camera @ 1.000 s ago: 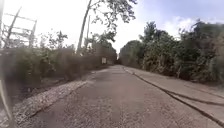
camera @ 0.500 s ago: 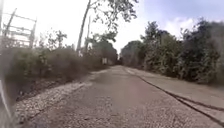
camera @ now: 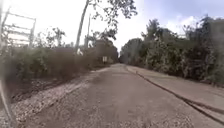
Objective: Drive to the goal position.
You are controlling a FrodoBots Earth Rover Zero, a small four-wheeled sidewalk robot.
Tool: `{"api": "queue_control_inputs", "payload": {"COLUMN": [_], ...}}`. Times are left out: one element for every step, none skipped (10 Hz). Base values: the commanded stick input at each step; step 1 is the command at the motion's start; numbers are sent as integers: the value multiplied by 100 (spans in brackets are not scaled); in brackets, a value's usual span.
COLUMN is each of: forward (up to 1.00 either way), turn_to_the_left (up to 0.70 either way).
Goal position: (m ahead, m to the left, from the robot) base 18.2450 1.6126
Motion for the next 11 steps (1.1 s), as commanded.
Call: {"api": "queue_control_inputs", "payload": {"forward": [70, 70, 70, 70, 70, 70, 70, 70, 70, 70, 70], "turn_to_the_left": [0, 0, 0, 0, 0, 0, 0, 0, 0, 0, 0]}}
